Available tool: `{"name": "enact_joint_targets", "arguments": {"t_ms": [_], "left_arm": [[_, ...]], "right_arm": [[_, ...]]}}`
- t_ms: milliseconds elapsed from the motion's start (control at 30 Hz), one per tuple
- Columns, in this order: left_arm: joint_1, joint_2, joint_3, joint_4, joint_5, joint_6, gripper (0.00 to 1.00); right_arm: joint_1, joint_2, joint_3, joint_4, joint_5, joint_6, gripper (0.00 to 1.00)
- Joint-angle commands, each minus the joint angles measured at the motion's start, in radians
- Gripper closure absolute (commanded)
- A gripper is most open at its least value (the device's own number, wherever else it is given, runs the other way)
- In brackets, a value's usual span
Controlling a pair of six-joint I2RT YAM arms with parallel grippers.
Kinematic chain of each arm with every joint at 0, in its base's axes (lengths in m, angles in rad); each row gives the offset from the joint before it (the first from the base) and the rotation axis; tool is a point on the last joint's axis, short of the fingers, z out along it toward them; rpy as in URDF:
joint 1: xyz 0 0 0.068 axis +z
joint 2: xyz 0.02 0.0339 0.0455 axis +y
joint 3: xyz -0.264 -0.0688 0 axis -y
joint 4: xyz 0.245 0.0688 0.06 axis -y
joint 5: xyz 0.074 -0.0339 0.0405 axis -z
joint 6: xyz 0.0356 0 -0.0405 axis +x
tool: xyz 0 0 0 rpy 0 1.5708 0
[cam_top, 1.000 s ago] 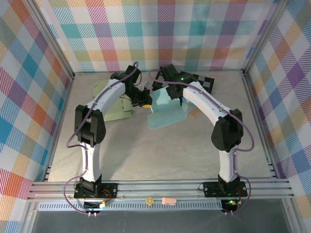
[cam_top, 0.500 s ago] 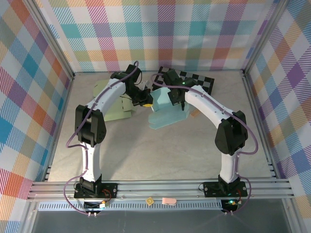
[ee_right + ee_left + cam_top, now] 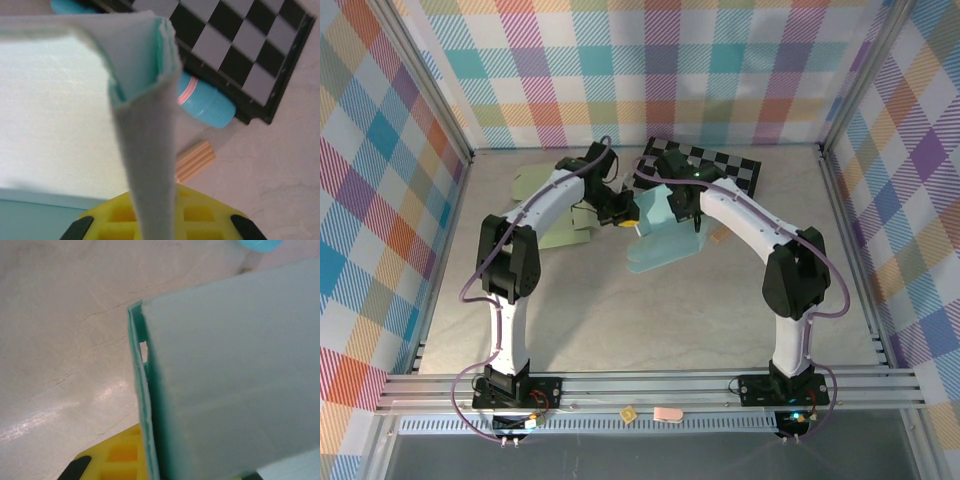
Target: Fold the paper box
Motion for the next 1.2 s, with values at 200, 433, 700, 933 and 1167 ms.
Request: {"name": "enact_joint_targets", "arguments": {"t_ms": [200, 433, 700, 933, 1167], "left_arm": [[-0.041, -0.057, -0.271, 0.243, -0.072, -0.113, 0.86], [-0.043, -0.058, -0.345, 0.348, -0.106, -0.145, 0.82], [-0.067, -0.052, -0.349, 0.379, -0.177, -0.169, 0.86], [-0.128, -0.086, -0.360, 0.363, -0.385, -0.204, 1.00], [-0.190, -0.115, -0.365, 0.340, -0.545, -0.265, 1.00]], "right_arm": [[0.039, -0.050, -0.194, 0.022, -0.101, 0.136, 1.00], [0.042, -0.022, -0.206, 0.003, -0.112, 0.143, 1.00], [0.041, -0.001, -0.192, -0.012, -0.114, 0.133, 1.00], [0.041, 0.005, -0.185, -0.013, -0.119, 0.138, 1.00], [0.041, 0.001, -0.200, -0.009, -0.120, 0.147, 1.00]]}}
